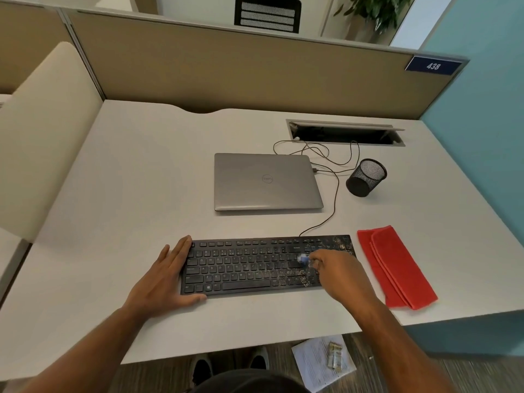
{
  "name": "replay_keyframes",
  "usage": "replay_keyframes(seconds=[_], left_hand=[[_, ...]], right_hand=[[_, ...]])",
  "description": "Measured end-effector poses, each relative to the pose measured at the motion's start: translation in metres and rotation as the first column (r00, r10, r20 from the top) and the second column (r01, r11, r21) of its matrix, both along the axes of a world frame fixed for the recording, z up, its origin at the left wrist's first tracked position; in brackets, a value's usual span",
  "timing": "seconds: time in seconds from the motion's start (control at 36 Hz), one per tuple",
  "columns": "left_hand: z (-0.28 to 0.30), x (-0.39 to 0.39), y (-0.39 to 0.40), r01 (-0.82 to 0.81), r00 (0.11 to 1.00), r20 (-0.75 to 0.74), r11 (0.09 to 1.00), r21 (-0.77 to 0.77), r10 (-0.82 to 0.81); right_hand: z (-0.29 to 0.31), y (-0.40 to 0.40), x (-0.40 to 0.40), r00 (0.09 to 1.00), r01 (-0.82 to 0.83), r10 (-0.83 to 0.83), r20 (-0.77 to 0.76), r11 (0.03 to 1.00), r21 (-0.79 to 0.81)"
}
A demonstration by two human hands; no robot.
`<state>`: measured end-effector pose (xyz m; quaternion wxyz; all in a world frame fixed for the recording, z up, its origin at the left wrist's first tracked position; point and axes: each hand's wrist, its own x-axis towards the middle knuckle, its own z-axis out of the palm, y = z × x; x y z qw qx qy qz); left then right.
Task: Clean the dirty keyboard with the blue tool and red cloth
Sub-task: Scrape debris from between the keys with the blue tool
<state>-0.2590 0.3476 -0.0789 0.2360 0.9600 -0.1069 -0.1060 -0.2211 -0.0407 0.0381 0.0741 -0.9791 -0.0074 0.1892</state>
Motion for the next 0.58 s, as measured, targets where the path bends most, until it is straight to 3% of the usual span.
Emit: replay_keyframes(seconds=[0.17, 0.36, 0.58], left_hand=[[0.005, -0.002, -0.003, 0.013, 0.999, 0.047, 1.000, -0.012, -0.012], [0.010, -0.003, -0.006, 0.000, 1.000, 0.018, 1.000, 0.000, 0.000], [0.012, -0.003, -0.007, -0.011, 1.000, -0.007, 1.000, 0.016, 0.011]], right_hand=[[-0.006, 0.007, -0.010, 0.998, -0.061, 0.061, 0.005, 0.998, -0.014], [-0.002, 0.022, -0.008, 0.992, -0.011, -0.024, 0.122, 0.959, 0.284], [-0.019, 0.067, -0.012, 0.998, -0.057, 0.045, 0.037, 0.879, 0.474]])
